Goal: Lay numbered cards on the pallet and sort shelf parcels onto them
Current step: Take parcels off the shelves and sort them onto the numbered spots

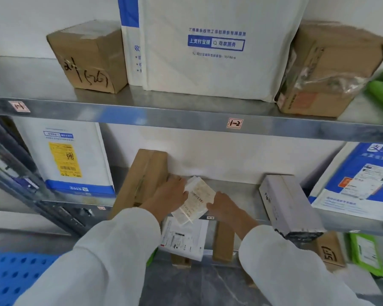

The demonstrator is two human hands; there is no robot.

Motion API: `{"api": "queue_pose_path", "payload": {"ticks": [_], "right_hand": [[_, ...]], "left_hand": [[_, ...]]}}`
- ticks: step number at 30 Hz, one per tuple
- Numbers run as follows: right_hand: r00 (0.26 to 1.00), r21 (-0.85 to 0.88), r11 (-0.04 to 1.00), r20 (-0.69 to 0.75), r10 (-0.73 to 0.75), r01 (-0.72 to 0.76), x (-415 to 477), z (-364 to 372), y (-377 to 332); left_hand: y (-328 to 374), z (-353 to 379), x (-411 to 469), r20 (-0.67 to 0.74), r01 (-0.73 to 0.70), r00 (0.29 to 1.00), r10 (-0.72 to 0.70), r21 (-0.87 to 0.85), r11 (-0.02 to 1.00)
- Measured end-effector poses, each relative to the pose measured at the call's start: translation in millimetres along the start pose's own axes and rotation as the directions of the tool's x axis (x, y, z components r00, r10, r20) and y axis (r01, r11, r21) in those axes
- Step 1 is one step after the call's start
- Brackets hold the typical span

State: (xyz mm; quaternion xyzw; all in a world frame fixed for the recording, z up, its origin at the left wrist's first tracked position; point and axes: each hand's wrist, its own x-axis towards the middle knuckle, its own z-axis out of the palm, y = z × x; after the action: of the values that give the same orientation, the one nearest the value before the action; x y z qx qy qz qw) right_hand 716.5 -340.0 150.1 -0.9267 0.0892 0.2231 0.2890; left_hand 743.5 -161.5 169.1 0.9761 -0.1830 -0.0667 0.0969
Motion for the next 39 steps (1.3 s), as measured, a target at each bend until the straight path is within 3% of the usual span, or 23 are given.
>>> {"api": "queue_pose_path", "payload": {"ticks": [2,5,9,10,12,15,23,26,30,36,39], "right_hand": [[0.999,0.027,0.999,0.031,0.02,-0.021,9.2,3.9,2.7],[0.999,0.084,0.996,0.031,0.041,-0.044,23.3,7.9,2.1],[0.992,0.23,0.965,0.019,0.126,-0.127,36.4,11.8,0.5],[0.99,0.25,0.959,0.016,0.137,-0.137,38.3,13.0,1.4],[0.986,0.311,0.937,0.011,0.167,-0.162,41.0,13.5,3.9],[0.973,0.405,0.888,0.018,0.231,-0.219,44.3,14.2,9.1],[0.965,0.5,0.834,0.01,0.261,-0.231,51.5,16.5,18.5],[0.971,0.555,0.809,-0.007,0.238,-0.194,52.0,10.9,17.7],[0.995,0.645,0.763,-0.033,0.089,-0.047,39.9,-10.7,7.2],[0.994,0.689,0.717,-0.087,-0.064,0.107,8.8,-38.4,-24.8],[0.987,0.723,0.675,-0.064,-0.148,0.148,-16.7,-42.0,-43.6]], "left_hand": [[2.7,9.7,12.9,0.028,0.017,0.999,-0.018,0.04,0.999],[7.3,17.3,26.4,0.123,0.171,0.978,-0.168,-0.015,0.985],[1.9,35.1,40.5,0.268,0.197,0.94,-0.209,0.074,0.978],[5.6,39.7,42.3,0.288,0.267,0.922,-0.259,0.013,0.964],[11.3,48.9,50.1,0.261,0.385,0.897,-0.358,-0.06,0.921],[16.0,53.7,50.9,0.224,0.398,0.899,-0.376,-0.062,0.915],[13.8,55.1,48.7,0.202,0.466,0.884,-0.423,-0.298,0.833],[18.6,49.0,42.1,0.12,0.453,0.884,-0.452,-0.463,0.762],[19.0,38.5,12.9,0.039,0.4,0.86,-0.509,-0.671,0.625],[19.4,-14.7,-24.5,-0.083,0.315,0.856,-0.511,-0.7,0.641],[20.9,-39.1,-48.6,-0.08,0.294,0.831,-0.55,-0.776,0.558]]}}
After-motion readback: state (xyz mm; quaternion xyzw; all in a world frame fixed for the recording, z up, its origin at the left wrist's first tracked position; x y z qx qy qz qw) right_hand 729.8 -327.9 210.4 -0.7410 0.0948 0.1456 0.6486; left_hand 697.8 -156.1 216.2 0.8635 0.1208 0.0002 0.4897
